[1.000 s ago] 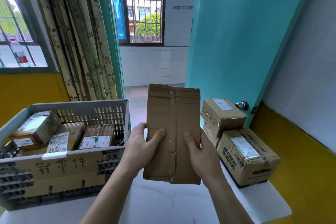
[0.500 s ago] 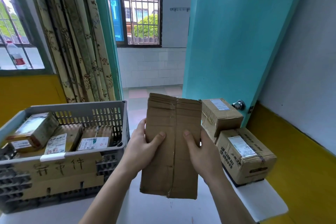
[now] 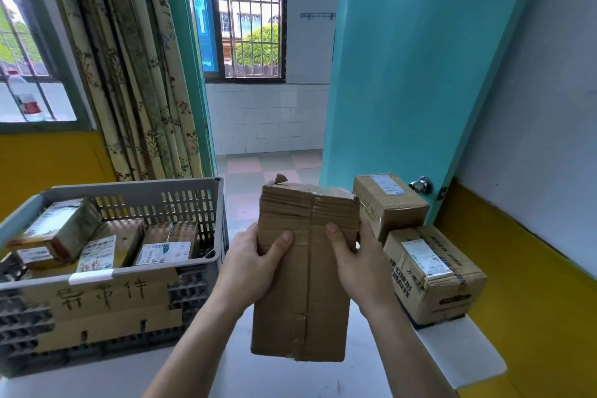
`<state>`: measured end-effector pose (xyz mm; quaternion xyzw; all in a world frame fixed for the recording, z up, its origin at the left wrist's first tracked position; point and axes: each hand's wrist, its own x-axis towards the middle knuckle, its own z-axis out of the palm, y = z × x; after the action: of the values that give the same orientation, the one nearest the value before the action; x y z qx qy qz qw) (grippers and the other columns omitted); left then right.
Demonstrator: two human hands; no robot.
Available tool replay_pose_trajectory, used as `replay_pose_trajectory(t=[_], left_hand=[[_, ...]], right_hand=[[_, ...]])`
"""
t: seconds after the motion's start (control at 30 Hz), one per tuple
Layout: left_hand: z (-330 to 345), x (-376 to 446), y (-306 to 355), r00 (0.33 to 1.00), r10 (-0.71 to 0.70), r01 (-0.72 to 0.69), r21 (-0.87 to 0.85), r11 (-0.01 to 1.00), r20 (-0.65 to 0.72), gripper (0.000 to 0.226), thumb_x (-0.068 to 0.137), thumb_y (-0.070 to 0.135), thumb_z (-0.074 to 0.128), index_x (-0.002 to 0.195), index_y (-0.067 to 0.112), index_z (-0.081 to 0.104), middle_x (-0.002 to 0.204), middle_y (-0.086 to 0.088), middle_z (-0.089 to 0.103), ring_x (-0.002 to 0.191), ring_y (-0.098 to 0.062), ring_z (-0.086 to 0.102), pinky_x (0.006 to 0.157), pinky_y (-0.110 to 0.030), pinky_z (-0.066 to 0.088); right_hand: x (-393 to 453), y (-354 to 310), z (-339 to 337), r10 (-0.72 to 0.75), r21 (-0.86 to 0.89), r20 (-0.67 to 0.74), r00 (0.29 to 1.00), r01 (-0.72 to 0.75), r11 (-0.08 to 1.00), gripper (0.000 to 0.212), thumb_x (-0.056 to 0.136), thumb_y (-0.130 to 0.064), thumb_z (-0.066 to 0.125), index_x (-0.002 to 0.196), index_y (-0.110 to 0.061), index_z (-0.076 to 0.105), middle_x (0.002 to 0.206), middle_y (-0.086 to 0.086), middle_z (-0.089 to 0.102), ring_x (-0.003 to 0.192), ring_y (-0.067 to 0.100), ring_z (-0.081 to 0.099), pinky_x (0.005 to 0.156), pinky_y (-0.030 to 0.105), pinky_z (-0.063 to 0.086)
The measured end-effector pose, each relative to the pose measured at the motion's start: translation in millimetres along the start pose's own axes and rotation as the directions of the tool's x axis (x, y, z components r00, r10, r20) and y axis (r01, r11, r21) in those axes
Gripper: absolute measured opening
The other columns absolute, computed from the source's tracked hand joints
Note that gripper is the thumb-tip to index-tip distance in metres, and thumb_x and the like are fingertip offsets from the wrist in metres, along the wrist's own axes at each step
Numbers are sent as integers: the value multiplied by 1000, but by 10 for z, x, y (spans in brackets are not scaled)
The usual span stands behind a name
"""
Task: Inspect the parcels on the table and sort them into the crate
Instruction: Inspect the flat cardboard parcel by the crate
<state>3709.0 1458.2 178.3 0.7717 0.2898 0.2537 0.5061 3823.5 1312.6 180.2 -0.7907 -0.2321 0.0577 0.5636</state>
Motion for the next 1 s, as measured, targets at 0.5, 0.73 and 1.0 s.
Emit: replay_pose_trajectory(t=[0.5, 0.73, 1.0], left_hand=[[-37, -11, 85, 997, 35, -28, 92, 995, -73, 47, 94, 56, 62, 138, 39, 56, 101, 32, 61, 102, -9, 62, 85, -29, 46], [-66, -6, 120, 995, -100, 100, -92, 991, 3, 52, 94, 66, 53, 125, 24, 51, 110, 10, 65, 98, 0, 59, 73, -24, 46], [-46, 11, 151, 992, -115, 107, -129, 986, -59, 32, 98, 25, 63, 125, 14, 49, 111, 2, 62, 97, -3, 59, 65, -20, 43]], right_hand=[[-10, -23, 1, -43, -16, -24, 999, 42, 999, 41, 94, -53, 61, 127, -31, 55, 112, -17, 68, 91, -8, 60, 68, -2, 37], [-76, -18, -11, -24, -8, 15, 1000, 24, 1000, 40, 93, -54, 59, 128, -35, 49, 110, -21, 64, 89, -13, 56, 66, -6, 38], [-23, -93, -61, 86, 38, 22, 996, -87, 996, 49, 94, -64, 49, 125, -27, 58, 108, -13, 67, 98, 4, 62, 81, 24, 52]])
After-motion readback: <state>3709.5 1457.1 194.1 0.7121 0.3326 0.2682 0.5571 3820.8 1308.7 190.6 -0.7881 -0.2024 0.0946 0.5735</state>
